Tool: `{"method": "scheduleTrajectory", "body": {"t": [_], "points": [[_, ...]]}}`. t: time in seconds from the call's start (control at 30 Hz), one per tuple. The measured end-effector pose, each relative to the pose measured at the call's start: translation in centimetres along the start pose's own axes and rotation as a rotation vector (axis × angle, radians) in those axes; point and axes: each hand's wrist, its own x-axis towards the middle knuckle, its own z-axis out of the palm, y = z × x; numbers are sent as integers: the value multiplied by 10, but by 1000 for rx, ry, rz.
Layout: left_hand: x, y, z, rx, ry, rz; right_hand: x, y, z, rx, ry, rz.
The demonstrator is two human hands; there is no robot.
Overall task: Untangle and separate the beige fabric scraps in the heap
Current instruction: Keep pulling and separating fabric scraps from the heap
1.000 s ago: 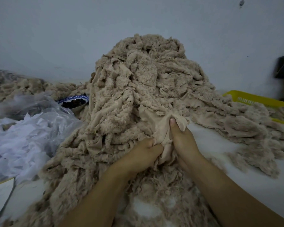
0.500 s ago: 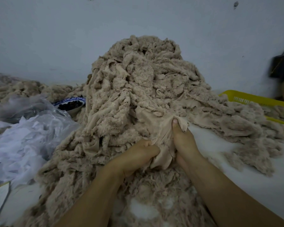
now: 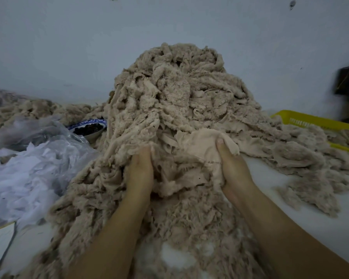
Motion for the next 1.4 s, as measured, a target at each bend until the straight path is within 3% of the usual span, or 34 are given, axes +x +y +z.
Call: {"method": "scheduleTrajectory", "body": {"t": [0.13, 0.2, 0.23, 0.4, 0.63, 0.8, 0.97, 1.17, 1.27, 1.4], "points": [[-12, -4, 4, 490, -107, 595, -5, 5, 3, -89, -34, -61], [-16, -2, 2, 506, -26, 757, -8, 5, 5, -133, -40, -95], [-18, -1, 2, 449, -18, 752, -9, 5, 6, -163, -41, -108], [-27, 2, 14, 125, -464, 270, -16, 11, 14, -257, -164, -153], [-25, 1, 12, -128, -555, -53, -21, 14, 17, -342, -328, -92], [-22, 3, 12, -358, -501, -118, -19, 17, 16, -287, -454, -48], [-17, 5, 8, -505, -508, -167, -21, 18, 14, -609, -542, -95], [-18, 5, 11, -464, -595, -137, -21, 24, 9, -718, -583, -131], [-15, 6, 9, -567, -547, -149, -17, 23, 10, -968, -581, -271], [-14, 9, 3, -790, -556, -190, -5, 17, 3, -1077, -430, -511]]}}
